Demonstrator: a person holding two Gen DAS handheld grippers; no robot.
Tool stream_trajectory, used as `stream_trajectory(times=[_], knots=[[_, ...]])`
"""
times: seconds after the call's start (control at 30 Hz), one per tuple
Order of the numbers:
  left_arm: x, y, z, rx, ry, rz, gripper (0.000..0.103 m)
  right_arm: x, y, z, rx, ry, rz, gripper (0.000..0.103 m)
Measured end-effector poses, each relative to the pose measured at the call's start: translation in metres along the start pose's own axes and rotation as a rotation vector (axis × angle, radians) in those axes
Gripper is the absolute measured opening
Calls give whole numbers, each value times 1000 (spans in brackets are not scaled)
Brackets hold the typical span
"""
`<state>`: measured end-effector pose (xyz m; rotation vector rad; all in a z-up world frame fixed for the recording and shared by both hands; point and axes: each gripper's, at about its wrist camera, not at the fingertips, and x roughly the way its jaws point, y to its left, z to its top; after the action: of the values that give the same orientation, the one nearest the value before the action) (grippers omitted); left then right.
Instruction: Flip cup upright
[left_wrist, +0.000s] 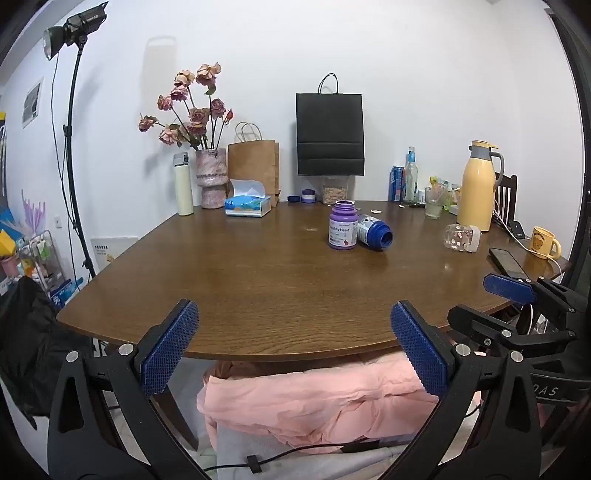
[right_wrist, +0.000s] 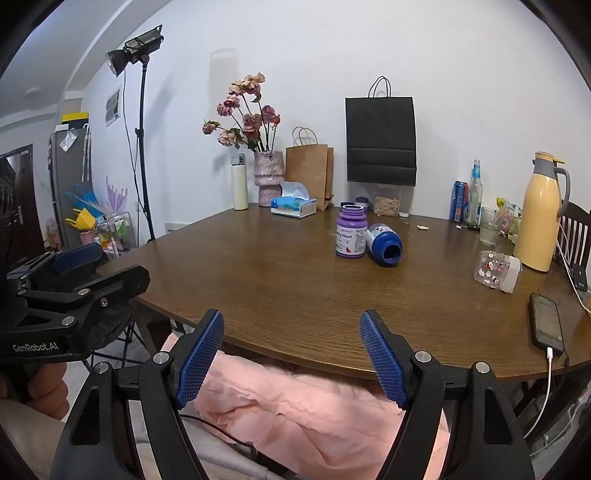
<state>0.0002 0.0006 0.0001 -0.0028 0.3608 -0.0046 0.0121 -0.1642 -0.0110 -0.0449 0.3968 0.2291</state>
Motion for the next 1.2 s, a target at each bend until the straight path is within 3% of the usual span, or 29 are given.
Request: stream_trajectory(times=[1.2], knots=[[0, 0, 0, 11, -8, 4, 103, -1, 0, 1, 1, 0, -1, 81]])
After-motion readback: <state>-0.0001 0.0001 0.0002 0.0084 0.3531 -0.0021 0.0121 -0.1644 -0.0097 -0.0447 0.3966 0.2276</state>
